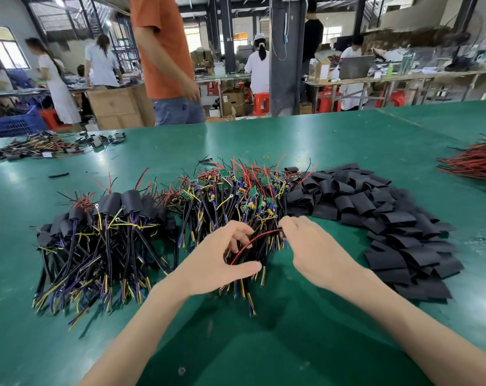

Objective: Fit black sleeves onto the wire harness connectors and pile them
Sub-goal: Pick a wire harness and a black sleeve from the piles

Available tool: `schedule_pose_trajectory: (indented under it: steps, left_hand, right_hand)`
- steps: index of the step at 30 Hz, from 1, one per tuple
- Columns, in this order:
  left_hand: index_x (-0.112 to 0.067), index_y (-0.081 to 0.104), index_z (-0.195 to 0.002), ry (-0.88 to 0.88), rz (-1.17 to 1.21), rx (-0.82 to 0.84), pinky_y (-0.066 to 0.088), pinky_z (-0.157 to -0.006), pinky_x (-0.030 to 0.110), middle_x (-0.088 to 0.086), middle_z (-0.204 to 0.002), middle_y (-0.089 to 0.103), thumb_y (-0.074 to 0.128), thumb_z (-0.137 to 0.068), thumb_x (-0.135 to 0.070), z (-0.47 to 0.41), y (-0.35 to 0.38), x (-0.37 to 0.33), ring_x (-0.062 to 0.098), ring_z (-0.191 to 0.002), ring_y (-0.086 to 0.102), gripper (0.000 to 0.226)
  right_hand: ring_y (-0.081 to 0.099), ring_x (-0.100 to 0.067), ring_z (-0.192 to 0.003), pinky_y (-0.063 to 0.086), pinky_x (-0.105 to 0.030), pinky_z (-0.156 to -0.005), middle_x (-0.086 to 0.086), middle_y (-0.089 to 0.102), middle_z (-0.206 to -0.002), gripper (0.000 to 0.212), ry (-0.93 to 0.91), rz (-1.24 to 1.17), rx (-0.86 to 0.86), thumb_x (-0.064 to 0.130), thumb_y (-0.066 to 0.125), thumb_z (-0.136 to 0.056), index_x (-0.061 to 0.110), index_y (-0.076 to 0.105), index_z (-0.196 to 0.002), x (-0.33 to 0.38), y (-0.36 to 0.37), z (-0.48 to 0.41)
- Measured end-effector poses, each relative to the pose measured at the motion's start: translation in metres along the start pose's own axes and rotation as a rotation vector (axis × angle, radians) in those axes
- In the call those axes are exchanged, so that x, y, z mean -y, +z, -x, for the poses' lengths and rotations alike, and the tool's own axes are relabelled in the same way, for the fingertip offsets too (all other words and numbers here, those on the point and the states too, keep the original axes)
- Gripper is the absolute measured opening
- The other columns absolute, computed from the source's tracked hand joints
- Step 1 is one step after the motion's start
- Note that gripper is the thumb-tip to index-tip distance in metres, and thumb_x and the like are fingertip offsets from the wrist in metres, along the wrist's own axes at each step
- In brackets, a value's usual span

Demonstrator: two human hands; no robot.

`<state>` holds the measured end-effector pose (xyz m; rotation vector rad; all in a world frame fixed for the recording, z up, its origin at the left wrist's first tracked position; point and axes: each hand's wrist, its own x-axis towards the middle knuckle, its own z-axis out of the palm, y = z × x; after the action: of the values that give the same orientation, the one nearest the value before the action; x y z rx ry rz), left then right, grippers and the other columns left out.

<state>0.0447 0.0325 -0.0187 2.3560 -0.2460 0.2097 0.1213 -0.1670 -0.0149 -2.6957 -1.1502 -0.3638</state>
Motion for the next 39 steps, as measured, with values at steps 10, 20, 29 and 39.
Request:
schedule_pose_trajectory:
  steps: [10,20,29,39]
  left_hand:
    - [-0.036,0.053,-0.108,-0.089,-0.176,0.232,0.028,-0.081,0.005,-0.014,-0.11,0.041,0.085,-0.063,-0.038,0.005,-0.024,0.006,-0.005,-0.102,0.036,0.056]
    - [-0.029,0.061,-0.106,-0.114,-0.057,0.063,0.048,-0.074,0.023,0.001,-0.085,0.066,0.067,-0.087,-0.019,0.004,-0.038,0.006,0.015,-0.077,0.061,0.022]
    - [-0.031,0.064,-0.108,-0.025,-0.044,-0.287,0.04,-0.062,0.018,-0.003,-0.068,0.063,0.062,-0.089,-0.015,0.0,-0.027,0.005,0.013,-0.057,0.048,0.025]
    - [-0.03,0.059,-0.126,0.099,-0.201,-0.311,0.03,-0.088,0.021,-0.015,-0.094,0.056,0.057,-0.094,-0.025,-0.001,-0.007,-0.005,0.003,-0.091,0.045,0.033]
  right_hand:
    - [0.04,-0.029,-0.072,0.036,-0.041,-0.064,-0.002,0.045,-0.077,0.025,0.104,-0.151,-0.065,-0.006,0.04,-0.076,0.012,0.041,-0.093,-0.018,0.004,-0.006]
    - [0.038,-0.025,-0.058,0.034,-0.036,-0.055,0.01,0.043,-0.06,0.032,0.183,-0.33,-0.278,-0.013,0.047,-0.076,0.018,0.04,-0.079,-0.028,0.002,-0.011]
    - [0.037,-0.025,-0.103,0.031,-0.036,-0.093,-0.008,0.043,-0.115,0.037,0.041,0.005,-0.002,0.021,0.041,-0.098,0.009,0.038,-0.133,-0.033,-0.001,-0.012]
    - [0.029,-0.02,-0.114,0.016,-0.031,-0.104,-0.004,0.032,-0.122,0.066,0.048,-0.066,0.109,0.032,0.045,-0.097,0.012,0.009,-0.149,-0.033,-0.002,-0.012]
